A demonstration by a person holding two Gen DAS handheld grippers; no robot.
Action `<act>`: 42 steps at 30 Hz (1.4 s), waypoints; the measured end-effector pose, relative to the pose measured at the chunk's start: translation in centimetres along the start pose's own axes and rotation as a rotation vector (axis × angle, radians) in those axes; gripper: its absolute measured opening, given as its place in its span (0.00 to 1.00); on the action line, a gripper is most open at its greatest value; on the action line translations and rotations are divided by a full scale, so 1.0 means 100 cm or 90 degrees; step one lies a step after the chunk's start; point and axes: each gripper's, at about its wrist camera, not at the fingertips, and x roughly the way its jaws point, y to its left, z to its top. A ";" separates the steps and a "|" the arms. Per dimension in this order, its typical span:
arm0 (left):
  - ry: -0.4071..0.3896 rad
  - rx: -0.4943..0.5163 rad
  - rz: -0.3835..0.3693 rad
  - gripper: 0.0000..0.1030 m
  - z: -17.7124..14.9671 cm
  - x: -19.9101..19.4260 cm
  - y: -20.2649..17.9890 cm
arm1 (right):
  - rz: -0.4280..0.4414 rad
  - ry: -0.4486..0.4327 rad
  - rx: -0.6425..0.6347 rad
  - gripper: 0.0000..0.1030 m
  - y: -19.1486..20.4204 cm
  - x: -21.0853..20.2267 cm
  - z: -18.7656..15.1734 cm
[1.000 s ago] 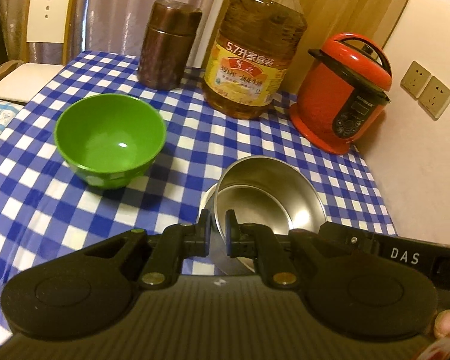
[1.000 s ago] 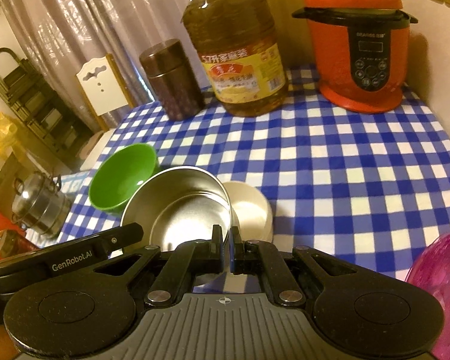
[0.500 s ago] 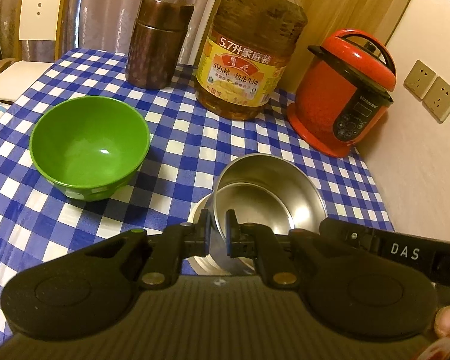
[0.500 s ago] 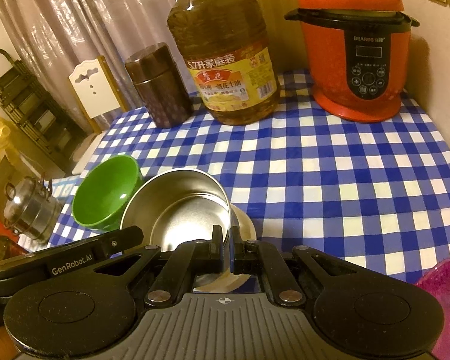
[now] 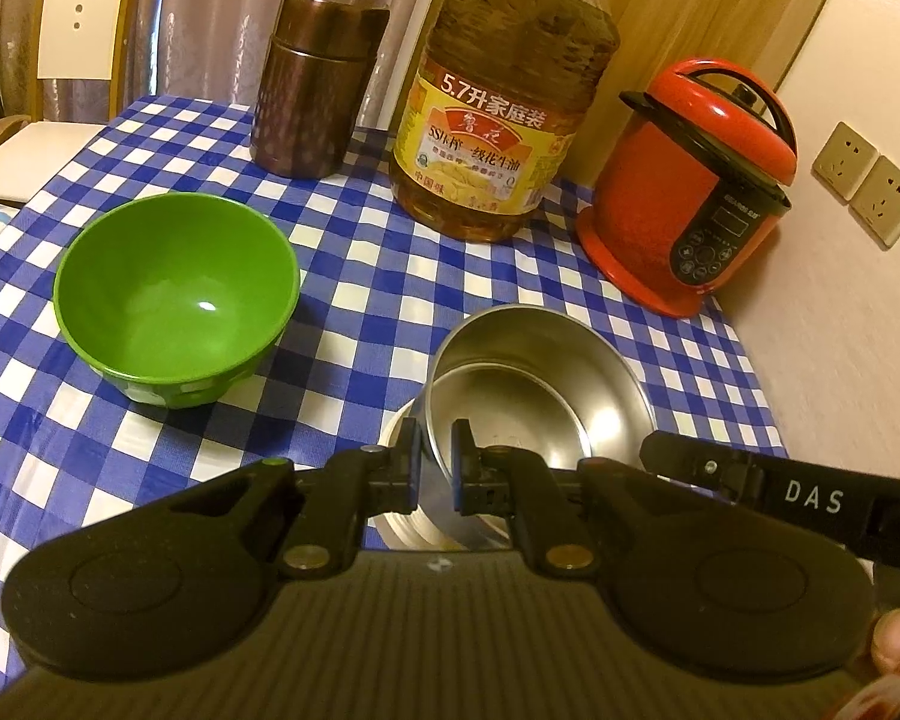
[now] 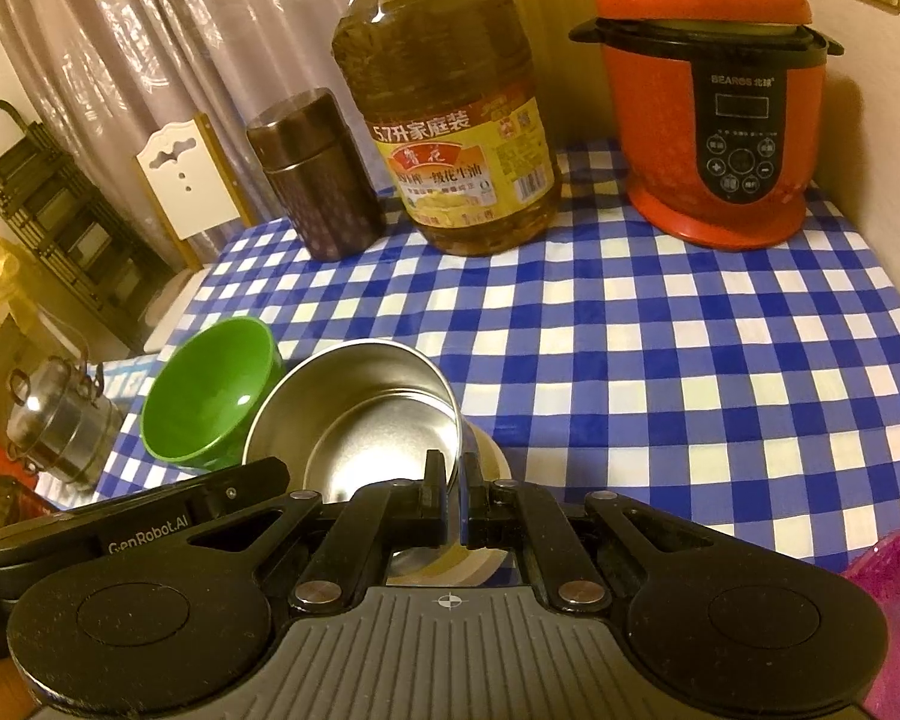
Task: Organize plates and bowls
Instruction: 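Lift the steel bowl with both tools and lower it into the white bowl, then grip the nested steel and white bowls with both tools and lift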
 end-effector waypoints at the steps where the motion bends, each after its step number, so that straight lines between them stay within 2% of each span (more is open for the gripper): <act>1: 0.000 0.000 0.000 0.08 0.000 0.000 0.000 | 0.000 0.000 -0.001 0.04 0.000 0.000 0.000; 37: 0.034 -0.001 0.013 0.08 -0.012 0.038 0.011 | -0.004 0.042 0.009 0.04 -0.014 0.037 -0.009; 39: 0.033 -0.002 0.017 0.11 -0.012 0.039 0.012 | 0.003 0.042 0.017 0.04 -0.016 0.039 -0.010; 40: 0.030 -0.006 0.015 0.14 -0.012 0.038 0.013 | 0.009 0.040 0.027 0.04 -0.019 0.040 -0.010; 41: 0.027 -0.009 0.011 0.21 -0.012 0.037 0.014 | 0.011 0.038 0.038 0.05 -0.021 0.040 -0.009; 42: 0.023 -0.010 0.012 0.23 -0.012 0.036 0.015 | 0.013 0.035 0.048 0.06 -0.024 0.040 -0.009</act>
